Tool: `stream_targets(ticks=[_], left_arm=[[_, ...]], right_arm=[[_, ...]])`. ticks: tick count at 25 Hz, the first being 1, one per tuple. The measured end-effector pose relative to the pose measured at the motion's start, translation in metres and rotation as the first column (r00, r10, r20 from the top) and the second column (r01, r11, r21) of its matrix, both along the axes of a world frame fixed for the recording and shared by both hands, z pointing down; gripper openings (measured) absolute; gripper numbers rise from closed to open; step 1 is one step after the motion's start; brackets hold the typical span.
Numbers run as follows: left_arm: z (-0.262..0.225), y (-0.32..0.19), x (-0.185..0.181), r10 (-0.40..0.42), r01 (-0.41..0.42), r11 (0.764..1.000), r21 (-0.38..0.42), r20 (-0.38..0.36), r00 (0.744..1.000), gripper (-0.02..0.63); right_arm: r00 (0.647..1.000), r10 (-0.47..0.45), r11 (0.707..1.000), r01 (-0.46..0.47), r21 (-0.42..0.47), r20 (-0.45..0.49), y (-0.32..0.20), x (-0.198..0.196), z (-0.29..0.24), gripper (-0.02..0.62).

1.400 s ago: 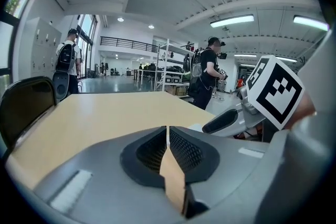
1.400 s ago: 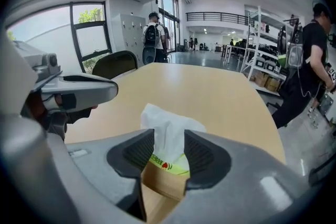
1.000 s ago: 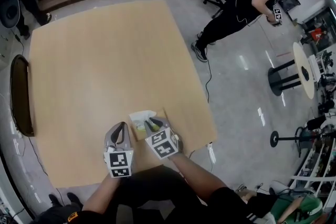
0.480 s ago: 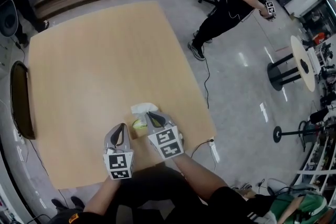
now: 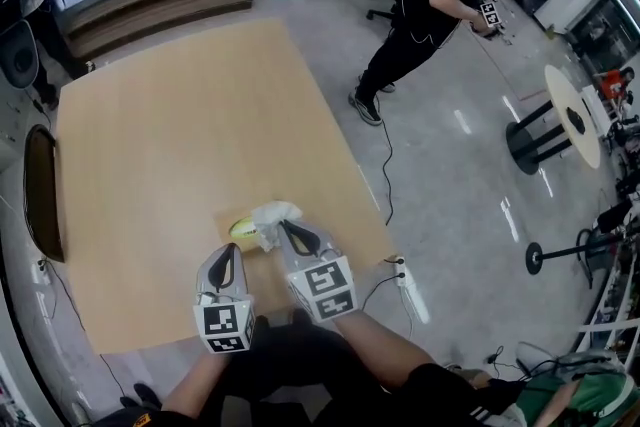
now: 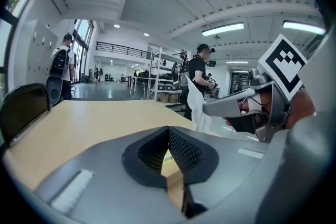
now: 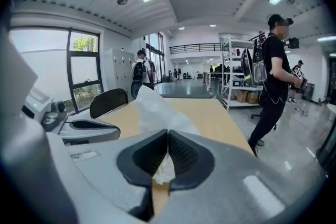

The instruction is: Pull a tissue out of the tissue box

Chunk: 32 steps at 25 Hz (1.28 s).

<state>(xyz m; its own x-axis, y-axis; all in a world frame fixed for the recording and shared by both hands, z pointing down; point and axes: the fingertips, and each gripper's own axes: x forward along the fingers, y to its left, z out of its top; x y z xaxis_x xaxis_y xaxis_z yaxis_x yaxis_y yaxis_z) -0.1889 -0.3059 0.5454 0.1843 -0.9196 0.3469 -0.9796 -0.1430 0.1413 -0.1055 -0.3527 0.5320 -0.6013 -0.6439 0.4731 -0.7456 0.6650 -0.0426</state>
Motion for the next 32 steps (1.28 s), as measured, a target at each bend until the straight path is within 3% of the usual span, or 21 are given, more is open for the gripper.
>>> stream_targets(ticks=[9,16,23,32], left_arm=[[-0.011,0.054,0.040,-0.063,0.062,0.998,0.022,0.033,0.997,0.018],[-0.001,0.105,0.058,-0.124,0.125,0.992,-0.005,0.051,0.991,0.018],[-0.017,0.132,0.059,-0.152,0.150,0.988,0.034,0.064,0.986,0.018],[-0.035,0.175,0.055,-0.124,0.120,0.990,0.080,0.055,0.991,0.018]], right_arm=[[0.998,-0.033,0.999,0.032,0.019,0.058,0.053,0.052,-0.007,-0.002],[0.995,-0.061,0.998,0.062,-0.006,0.084,0.092,0.079,0.007,-0.002],[0.992,-0.081,0.997,0.081,0.000,0.097,0.120,0.086,-0.003,-0.002],[0.993,-0.074,0.997,0.072,0.022,0.094,0.169,0.076,-0.018,-0.002]])
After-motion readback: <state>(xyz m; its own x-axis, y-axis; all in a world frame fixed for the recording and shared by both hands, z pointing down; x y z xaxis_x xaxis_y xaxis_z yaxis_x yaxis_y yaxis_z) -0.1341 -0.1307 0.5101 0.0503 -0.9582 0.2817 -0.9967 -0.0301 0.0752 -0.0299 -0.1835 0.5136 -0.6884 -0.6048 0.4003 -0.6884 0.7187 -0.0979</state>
